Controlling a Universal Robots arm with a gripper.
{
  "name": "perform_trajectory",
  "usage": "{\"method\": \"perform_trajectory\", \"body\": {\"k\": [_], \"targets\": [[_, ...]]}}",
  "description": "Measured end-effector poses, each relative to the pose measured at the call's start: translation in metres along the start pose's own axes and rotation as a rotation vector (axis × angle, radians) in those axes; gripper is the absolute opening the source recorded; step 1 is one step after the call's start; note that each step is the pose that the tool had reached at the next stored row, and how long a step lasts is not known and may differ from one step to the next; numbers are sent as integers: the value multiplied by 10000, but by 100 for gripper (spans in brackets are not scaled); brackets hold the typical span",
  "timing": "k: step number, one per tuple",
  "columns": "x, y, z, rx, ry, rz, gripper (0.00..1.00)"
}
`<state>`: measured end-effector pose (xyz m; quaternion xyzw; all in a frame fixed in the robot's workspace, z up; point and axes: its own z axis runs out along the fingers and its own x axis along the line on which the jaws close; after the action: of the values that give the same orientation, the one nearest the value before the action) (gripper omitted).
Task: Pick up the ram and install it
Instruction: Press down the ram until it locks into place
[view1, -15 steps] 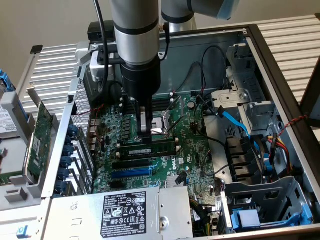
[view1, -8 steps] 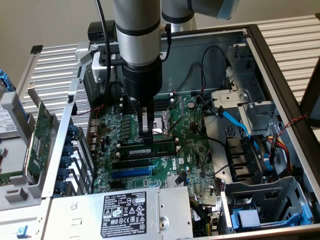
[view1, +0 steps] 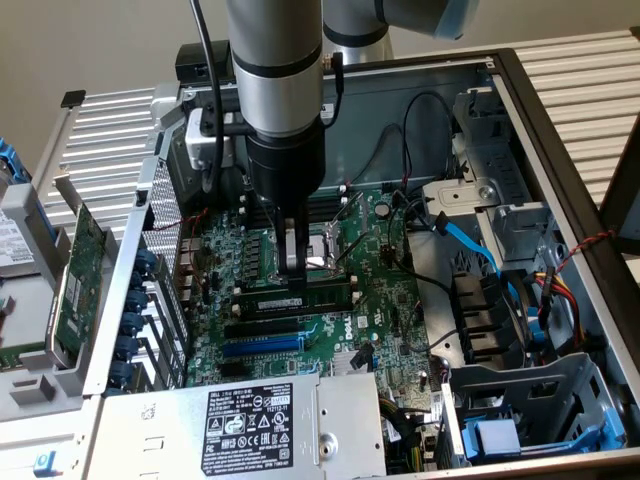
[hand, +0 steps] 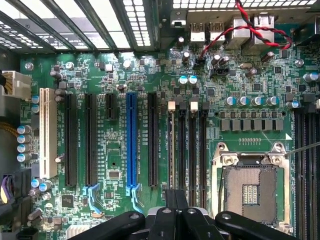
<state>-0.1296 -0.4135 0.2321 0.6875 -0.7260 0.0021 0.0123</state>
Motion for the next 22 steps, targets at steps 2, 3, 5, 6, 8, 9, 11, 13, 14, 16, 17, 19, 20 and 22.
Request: {"method": "perform_trajectory", "body": {"k": [2, 3, 5, 6, 8, 9, 11, 13, 14, 16, 17, 19, 20, 22], "targets": [[0, 0, 9, -1, 1, -7, 10], [0, 0, 12, -2, 3, -12, 10], [0, 0, 19, -3, 5, -23, 10], [0, 0, 23, -3, 5, -27, 10], [0, 0, 24, -2, 4, -32, 10], [0, 0, 25, -1, 2, -32, 10], [0, 0, 26, 0, 1, -32, 10], [1, 0, 26, 0, 1, -31, 10], [2, 0, 26, 0, 1, -32, 10], [2, 0, 25, 0, 1, -32, 10], [2, 0, 25, 0, 1, -32, 10], [3, 0, 26, 0, 1, -32, 10], [4, 0, 25, 0, 2, -32, 10], [4, 0, 26, 0, 1, -32, 10]]}}
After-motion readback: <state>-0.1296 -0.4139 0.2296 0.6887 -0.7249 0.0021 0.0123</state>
